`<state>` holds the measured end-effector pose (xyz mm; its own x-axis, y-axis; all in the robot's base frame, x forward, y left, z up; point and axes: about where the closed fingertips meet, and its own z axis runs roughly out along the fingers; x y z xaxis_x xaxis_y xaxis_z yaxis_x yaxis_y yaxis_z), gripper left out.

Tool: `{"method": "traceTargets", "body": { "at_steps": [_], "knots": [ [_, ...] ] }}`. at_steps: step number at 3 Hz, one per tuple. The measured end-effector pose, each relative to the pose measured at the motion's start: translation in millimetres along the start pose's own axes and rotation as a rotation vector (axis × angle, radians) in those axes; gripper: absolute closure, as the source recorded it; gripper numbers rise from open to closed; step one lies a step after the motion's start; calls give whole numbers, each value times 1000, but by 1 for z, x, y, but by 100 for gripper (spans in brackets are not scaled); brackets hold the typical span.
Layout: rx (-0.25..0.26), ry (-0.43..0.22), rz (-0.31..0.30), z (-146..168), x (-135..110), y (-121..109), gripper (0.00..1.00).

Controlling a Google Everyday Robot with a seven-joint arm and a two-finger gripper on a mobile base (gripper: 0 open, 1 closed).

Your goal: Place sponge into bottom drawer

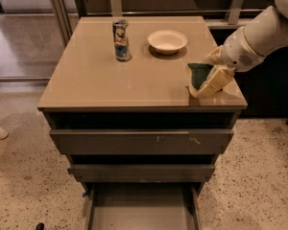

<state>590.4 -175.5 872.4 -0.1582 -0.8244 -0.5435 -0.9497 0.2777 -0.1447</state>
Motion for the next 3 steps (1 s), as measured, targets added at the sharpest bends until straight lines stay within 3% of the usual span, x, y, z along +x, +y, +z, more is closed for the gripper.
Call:
{"method": "traceTargets", "body": {
  "at_steps": [1, 2, 3],
  "knots": [
    [-26, -16, 2, -23, -1, 55, 100],
    [-54, 2, 18, -16, 10, 71, 100],
    [-40, -13, 10, -23, 2, 75, 100]
  ]
}}
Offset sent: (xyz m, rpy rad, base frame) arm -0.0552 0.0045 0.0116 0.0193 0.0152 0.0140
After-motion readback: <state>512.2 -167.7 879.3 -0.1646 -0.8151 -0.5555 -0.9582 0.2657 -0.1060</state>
